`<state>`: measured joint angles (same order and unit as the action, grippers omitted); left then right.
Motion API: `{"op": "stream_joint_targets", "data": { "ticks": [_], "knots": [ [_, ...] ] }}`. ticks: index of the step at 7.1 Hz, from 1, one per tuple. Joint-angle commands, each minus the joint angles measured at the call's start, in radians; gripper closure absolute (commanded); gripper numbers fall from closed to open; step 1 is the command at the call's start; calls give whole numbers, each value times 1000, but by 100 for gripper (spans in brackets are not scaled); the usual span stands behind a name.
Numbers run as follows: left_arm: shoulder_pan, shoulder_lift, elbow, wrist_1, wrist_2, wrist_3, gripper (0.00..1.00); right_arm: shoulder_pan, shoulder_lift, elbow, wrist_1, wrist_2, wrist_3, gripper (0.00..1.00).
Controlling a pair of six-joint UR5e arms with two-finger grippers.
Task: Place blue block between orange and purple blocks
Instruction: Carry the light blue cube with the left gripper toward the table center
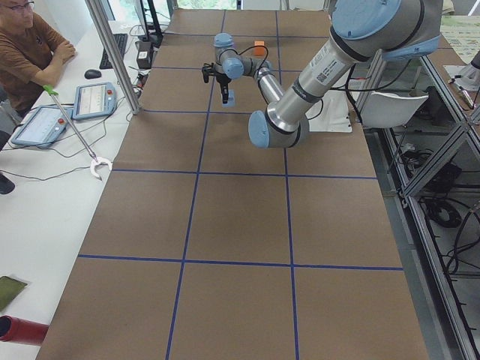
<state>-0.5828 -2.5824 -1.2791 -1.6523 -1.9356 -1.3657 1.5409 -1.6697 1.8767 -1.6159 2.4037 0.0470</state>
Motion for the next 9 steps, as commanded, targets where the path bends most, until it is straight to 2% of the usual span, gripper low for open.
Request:
{"op": "stream_joint_targets", "data": {
  "ticks": [1, 7, 8, 9],
  "knots": [
    [12, -35, 101, -55, 10, 5, 100, -1, 54, 115, -27, 49, 202, 0],
    [15, -2, 116, -46, 32, 164, 100, -203, 275, 162, -29, 32, 649, 0],
    [12, 4, 116, -50, 30, 175, 30, -222, 295, 162, -29, 29, 668, 0],
    [5, 14, 74, -50, 30, 160, 0, -235, 303, 163, -29, 29, 692, 0]
  ]
}}
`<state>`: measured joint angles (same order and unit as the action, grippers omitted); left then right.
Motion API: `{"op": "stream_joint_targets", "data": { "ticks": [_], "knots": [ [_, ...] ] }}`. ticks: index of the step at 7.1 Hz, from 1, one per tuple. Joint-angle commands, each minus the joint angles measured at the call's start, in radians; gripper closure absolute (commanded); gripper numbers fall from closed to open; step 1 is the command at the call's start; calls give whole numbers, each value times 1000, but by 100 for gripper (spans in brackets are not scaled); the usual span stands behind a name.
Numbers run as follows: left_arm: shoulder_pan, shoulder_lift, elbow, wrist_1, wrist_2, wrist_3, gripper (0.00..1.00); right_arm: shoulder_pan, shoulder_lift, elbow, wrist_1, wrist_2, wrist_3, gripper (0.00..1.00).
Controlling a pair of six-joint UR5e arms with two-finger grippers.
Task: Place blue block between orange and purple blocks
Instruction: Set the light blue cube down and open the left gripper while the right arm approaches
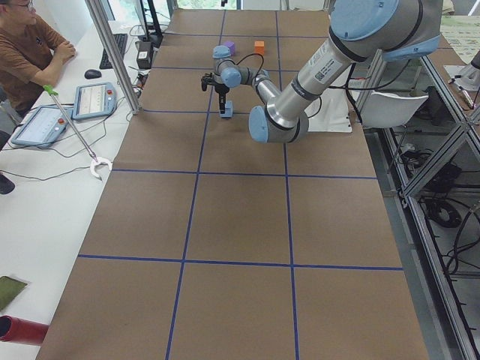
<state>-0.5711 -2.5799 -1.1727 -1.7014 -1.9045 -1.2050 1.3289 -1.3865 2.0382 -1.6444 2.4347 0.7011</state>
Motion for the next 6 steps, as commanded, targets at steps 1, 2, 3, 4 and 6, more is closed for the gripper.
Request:
{"op": "stream_joint_targets", "data": {
  "ticks": [1, 2, 3, 4, 6],
  "knots": [
    [-25, 45, -101, -3, -10, -2, 0, -42, 49, 0, 0, -5, 55, 0],
    [-53, 56, -146, 6, -25, -20, 0, -83, 81, 3, 0, -12, 120, 0],
    [-131, 66, -148, 11, -170, -28, 0, -147, 131, 7, 0, -58, 208, 0],
    [-215, 126, -189, 5, -273, -19, 0, -231, 183, 7, 0, -115, 297, 0],
    [-315, 374, -379, 13, -288, 171, 0, -472, 342, -12, -29, -262, 517, 0]
  ]
}}
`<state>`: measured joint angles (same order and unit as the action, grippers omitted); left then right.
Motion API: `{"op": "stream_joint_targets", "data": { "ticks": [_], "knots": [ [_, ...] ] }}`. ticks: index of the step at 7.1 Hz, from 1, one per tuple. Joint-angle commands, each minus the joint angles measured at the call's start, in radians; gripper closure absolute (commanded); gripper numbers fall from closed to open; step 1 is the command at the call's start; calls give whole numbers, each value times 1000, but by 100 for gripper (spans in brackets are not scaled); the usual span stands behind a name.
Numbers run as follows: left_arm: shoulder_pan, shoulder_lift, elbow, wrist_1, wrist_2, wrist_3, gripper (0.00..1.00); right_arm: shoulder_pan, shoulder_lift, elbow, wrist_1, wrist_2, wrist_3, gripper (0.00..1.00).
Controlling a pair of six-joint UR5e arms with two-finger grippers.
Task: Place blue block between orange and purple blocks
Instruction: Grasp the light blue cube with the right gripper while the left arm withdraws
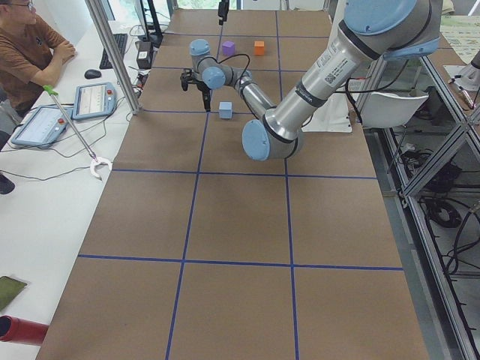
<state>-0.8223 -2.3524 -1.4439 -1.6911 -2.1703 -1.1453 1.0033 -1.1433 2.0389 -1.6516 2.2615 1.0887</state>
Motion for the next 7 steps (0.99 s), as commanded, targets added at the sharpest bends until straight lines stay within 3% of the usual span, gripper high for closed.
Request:
{"op": "stream_joint_targets", "data": {
  "ticks": [1, 2, 3, 5, 6, 7],
  "knots": [
    [-125, 265, -165, 2, -22, 248, 0, -264, 226, -81, -86, -214, 166, 0],
    [-200, 350, -186, 1, -22, 398, 0, -335, 357, -205, -109, -288, 184, 0],
    [-271, 402, -179, 2, -19, 552, 0, -371, 449, -332, -106, -298, 184, 0],
    [-389, 467, -144, 4, -20, 790, 0, -445, 526, -506, -58, -385, 169, 0],
    [-421, 472, -118, 4, -20, 844, 0, -472, 540, -585, 26, -466, 166, 0],
    [-434, 473, -115, 5, -20, 858, 0, -482, 542, -659, 88, -482, 152, 0]
  ]
}}
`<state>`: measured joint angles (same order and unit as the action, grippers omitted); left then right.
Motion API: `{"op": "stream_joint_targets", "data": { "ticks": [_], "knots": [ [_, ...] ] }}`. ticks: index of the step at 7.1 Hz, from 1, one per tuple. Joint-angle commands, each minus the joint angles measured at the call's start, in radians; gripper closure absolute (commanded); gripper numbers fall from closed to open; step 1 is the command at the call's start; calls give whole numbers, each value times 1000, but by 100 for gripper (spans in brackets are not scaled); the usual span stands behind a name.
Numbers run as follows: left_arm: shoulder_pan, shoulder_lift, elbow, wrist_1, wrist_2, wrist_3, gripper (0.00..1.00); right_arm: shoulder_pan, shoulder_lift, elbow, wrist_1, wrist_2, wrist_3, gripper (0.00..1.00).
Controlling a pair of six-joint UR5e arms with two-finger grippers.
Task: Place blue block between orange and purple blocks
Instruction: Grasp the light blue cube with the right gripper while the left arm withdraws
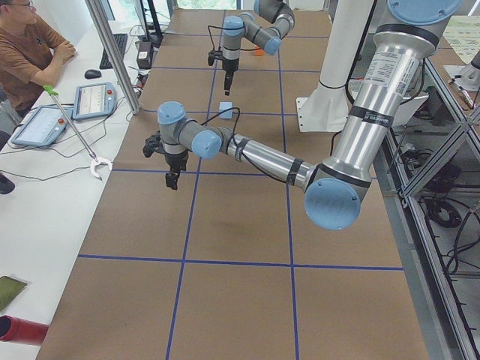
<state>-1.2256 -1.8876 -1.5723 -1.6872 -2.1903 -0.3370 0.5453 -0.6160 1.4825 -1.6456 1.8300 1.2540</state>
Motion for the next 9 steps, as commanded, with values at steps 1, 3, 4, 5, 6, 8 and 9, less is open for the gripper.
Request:
{"op": "stream_joint_targets", "data": {
  "ticks": [1, 3, 4, 5, 6, 8, 9],
  "knots": [
    [-31, 8, 21, 0, 0, 52, 0, -24, 19, -119, 84, -52, -56, 0],
    [-29, 10, 29, -2, 0, 52, 0, -24, -13, -134, 87, -66, -108, 0],
    [-29, 10, 31, -2, 1, 52, 0, -24, -17, -134, 89, -64, -108, 0],
    [-29, 10, 32, -2, 6, 53, 0, -25, -18, -142, 92, -66, -107, 0],
    [-29, 5, 28, -2, 1, 52, 0, -25, -19, -148, 96, -66, -99, 0],
    [-25, 7, 41, -3, 1, 52, 0, -41, -14, -210, 192, -89, -97, 0],
    [-25, 7, 41, -3, 1, 52, 0, -47, -16, -235, 228, -90, -96, 0]
  ]
}}
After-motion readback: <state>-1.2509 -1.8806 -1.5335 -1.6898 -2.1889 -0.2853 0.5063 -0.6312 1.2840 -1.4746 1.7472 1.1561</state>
